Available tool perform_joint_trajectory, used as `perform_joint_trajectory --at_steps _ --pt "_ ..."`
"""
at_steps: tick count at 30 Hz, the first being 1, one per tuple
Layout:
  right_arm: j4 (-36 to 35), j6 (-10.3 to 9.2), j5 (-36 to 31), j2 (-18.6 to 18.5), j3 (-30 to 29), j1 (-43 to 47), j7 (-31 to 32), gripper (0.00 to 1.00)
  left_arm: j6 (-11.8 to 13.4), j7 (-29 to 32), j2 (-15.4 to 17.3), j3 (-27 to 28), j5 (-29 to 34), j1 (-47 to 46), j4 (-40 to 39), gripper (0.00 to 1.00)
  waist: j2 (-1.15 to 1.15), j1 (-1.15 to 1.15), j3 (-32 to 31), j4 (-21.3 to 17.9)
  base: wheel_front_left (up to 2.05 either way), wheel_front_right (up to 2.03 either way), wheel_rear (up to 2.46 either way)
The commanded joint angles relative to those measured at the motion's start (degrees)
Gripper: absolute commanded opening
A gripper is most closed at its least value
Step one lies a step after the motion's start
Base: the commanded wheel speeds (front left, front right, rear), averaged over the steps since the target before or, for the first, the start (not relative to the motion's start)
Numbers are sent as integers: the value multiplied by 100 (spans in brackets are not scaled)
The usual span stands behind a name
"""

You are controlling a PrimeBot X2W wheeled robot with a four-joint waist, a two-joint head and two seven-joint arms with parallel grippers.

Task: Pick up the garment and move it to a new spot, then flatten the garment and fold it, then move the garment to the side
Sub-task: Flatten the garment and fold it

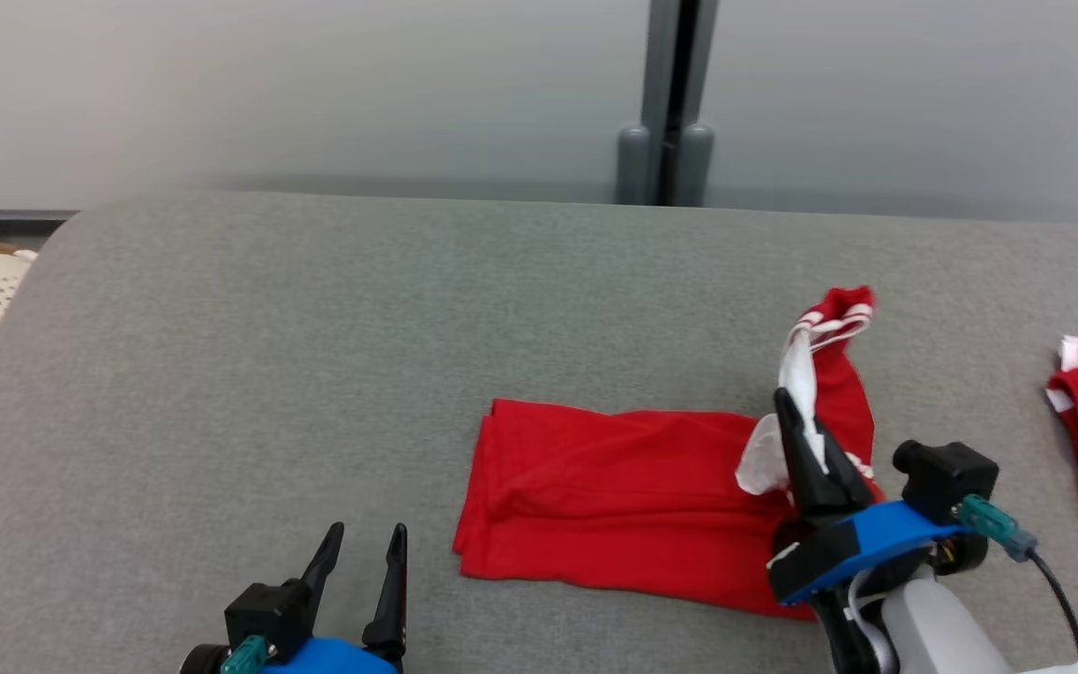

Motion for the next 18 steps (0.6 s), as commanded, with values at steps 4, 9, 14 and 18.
perform_joint_trajectory --at_steps 4,9,14,18 --pt "6 0 448 -5 646 -111 -15 0 -14 -24 1 -7 33 56 35 100 0 0 47 613 0 0 0" --pt "186 1 805 -8 1151 -275 -16 0 -16 -24 -1 -54 74 62 13 100 0 0 77 1232 0 0 0" --pt "447 1 1117 -9 1584 -497 -18 47 -17 -24 -2 7 56 87 -17 100 0 0 130 1483 0 0 0" --pt "507 0 1111 -9 1603 -583 -15 100 -15 -24 -2 89 47 134 -40 100 0 0 117 1353 0 0 0"
